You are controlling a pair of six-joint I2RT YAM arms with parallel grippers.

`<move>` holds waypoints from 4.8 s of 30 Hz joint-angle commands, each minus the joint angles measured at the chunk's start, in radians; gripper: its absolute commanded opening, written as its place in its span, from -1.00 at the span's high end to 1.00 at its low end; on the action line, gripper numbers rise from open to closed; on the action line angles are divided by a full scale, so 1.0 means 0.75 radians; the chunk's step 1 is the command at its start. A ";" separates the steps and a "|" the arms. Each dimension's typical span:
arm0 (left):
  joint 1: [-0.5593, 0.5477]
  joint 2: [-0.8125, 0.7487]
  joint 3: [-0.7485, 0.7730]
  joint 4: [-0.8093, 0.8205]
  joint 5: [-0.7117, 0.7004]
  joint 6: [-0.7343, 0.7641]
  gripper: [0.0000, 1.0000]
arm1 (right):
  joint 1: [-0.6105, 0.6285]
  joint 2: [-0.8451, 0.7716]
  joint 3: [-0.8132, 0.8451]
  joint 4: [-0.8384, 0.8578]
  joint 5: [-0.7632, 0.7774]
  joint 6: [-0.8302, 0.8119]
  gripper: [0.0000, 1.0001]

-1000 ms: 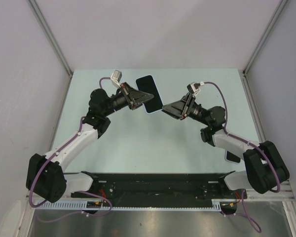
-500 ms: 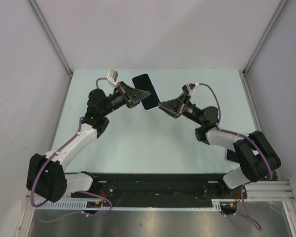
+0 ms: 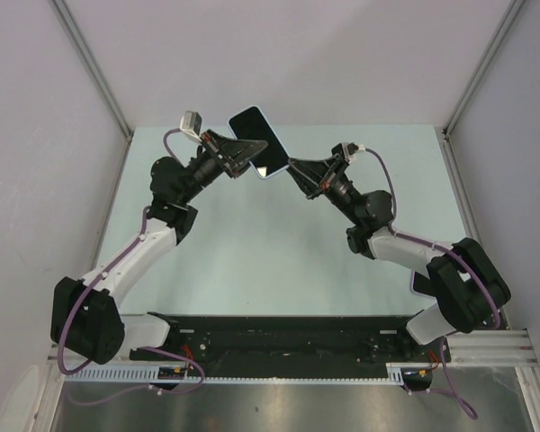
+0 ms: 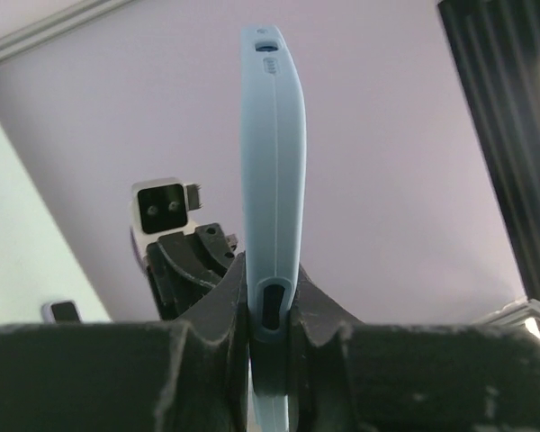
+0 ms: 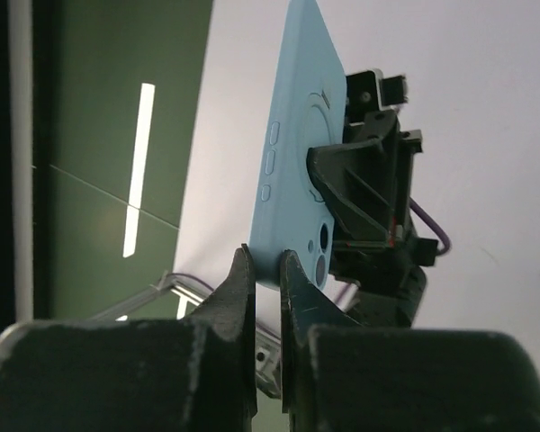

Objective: Take the phone out of the phone case
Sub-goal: Remove the phone case from the phone.

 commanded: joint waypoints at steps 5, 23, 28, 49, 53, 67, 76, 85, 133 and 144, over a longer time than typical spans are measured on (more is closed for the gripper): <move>-0.074 -0.105 0.121 0.271 0.096 -0.078 0.99 | 0.112 0.105 0.250 0.342 0.268 0.230 1.00; -0.107 -0.236 0.201 0.036 0.069 0.038 1.00 | 0.088 -0.068 0.181 0.099 0.091 -0.103 1.00; -0.097 -0.293 0.180 -0.103 0.057 0.112 1.00 | -0.035 -0.365 0.016 -0.431 -0.022 -0.386 0.33; -0.076 -0.236 0.101 -0.218 0.036 0.104 1.00 | 0.024 -0.555 0.161 -1.002 -0.161 -0.879 -0.55; -0.076 -0.217 0.096 -0.230 0.051 0.116 1.00 | 0.037 -0.514 0.165 -0.902 -0.159 -0.842 -0.46; -0.072 -0.152 0.111 -0.201 0.051 0.110 1.00 | 0.090 -0.416 0.265 -0.868 -0.094 -0.779 1.00; -0.074 -0.166 0.111 -0.142 -0.017 0.149 -0.06 | 0.102 -0.508 0.206 -0.932 -0.016 -0.807 1.00; -0.076 -0.117 0.145 -0.122 -0.017 0.165 -0.25 | 0.114 -0.477 0.199 -0.867 -0.034 -0.766 1.00; -0.062 -0.162 0.096 -0.071 -0.090 0.086 1.00 | 0.014 -0.274 0.011 -0.164 -0.170 -0.226 1.00; -0.066 -0.211 0.033 0.142 -0.119 0.030 1.00 | 0.169 0.001 0.066 0.338 0.160 0.189 1.00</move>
